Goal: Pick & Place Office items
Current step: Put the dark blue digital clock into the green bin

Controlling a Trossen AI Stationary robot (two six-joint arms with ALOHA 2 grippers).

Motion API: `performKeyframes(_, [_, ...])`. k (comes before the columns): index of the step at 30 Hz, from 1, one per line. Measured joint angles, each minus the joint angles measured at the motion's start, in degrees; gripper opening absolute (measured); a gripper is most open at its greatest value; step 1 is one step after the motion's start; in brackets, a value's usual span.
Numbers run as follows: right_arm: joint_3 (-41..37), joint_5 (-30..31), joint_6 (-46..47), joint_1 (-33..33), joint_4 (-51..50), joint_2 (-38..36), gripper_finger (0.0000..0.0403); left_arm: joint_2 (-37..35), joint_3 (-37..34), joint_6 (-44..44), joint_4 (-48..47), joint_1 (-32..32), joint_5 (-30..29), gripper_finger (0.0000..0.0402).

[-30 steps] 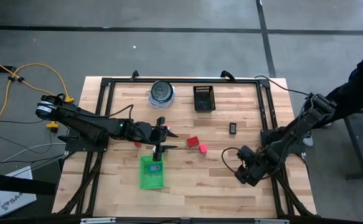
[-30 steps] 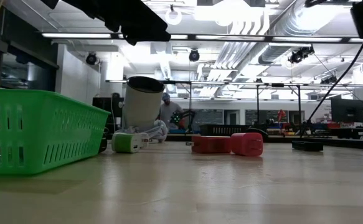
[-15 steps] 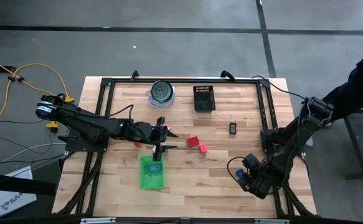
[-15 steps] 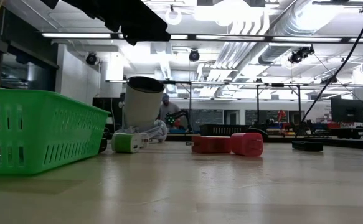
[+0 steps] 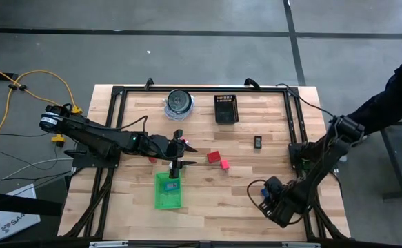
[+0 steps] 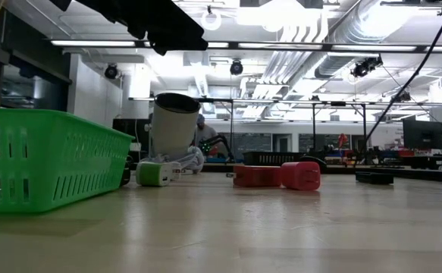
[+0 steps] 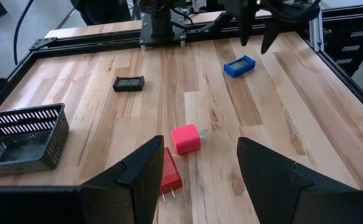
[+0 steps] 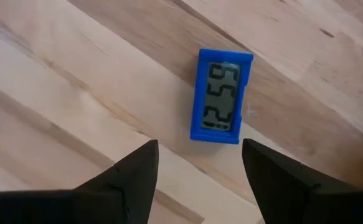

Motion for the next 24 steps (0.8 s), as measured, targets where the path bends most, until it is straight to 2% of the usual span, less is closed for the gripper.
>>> performKeyframes(4, [0.21,-1.48,0.14,-0.71,-0.45,1.98,0.0219,0.00,0.00,0.00,0.00,-0.01,0.01,0.0195])
performKeyframes(24, [0.19,-1.48,4.84,-0.99,0.13,5.93,0.0219,0.00,0.00,-0.01,0.02,-0.01,0.00,0.0195])
